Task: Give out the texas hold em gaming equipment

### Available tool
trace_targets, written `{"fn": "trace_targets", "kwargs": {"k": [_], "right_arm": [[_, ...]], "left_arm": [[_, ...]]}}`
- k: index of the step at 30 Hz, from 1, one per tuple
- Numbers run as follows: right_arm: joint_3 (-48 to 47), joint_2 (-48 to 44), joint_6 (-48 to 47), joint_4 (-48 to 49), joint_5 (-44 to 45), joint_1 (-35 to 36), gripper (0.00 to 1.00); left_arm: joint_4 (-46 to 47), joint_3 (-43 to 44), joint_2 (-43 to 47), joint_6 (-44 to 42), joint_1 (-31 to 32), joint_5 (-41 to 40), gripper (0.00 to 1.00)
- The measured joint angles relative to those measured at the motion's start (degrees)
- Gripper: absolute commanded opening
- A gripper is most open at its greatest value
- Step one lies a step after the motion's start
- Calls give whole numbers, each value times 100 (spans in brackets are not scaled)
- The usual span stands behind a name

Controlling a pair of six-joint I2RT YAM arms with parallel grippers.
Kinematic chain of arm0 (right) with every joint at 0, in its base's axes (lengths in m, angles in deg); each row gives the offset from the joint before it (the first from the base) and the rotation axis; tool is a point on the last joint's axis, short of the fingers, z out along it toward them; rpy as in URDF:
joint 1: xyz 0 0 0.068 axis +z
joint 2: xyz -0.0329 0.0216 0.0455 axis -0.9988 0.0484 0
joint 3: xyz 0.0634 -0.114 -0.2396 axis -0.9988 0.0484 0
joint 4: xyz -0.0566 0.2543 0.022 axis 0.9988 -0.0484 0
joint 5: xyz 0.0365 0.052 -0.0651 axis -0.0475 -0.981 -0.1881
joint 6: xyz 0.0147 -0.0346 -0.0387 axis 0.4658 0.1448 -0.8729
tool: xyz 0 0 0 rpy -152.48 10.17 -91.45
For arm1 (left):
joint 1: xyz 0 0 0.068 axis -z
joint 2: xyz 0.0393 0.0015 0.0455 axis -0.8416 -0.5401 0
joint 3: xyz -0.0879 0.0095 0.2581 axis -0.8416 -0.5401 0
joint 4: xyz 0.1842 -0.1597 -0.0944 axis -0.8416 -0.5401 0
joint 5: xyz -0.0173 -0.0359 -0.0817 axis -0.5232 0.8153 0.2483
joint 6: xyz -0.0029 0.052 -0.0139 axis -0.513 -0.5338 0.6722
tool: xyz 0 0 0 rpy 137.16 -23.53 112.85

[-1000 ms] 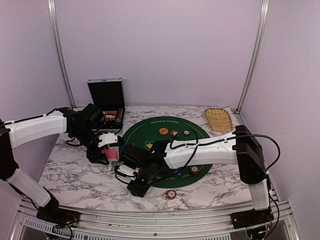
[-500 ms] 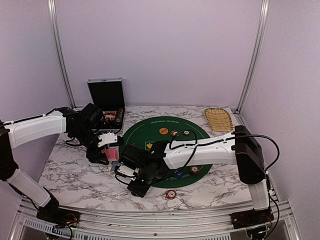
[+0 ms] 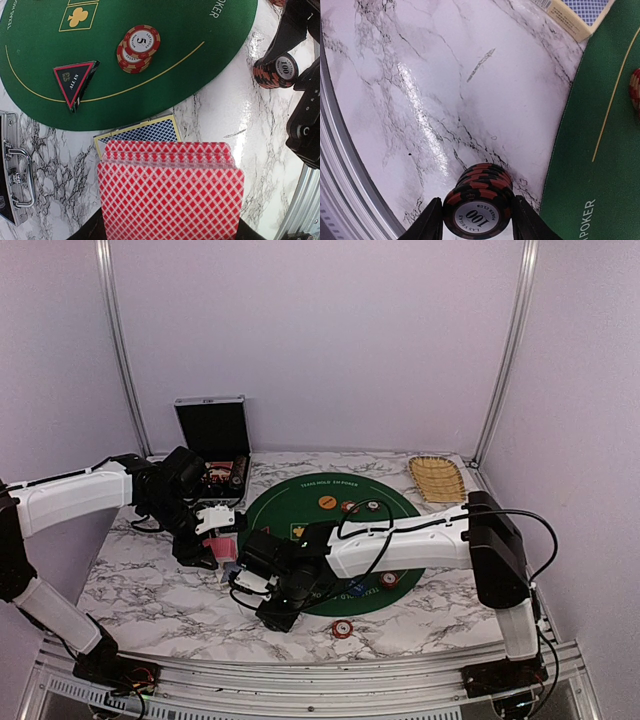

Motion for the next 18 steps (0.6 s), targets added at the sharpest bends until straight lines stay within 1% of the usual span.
{"fn": "trace_targets", "kwargs": {"k": [3,13,16,18], "right_arm": [[0,4,-13,2,17,0,49],[-20,103,-33,-70,120,0,49],[-50,103,-33,-87,127,0,46],[-57,103,-35,-92,129,0,42]], "left_arm": [[0,0,0,0,0,0,0],[-2,0,0,0,0,2,0],[-2,0,0,0,0,2,0],[-2,0,0,0,0,0,0]]}}
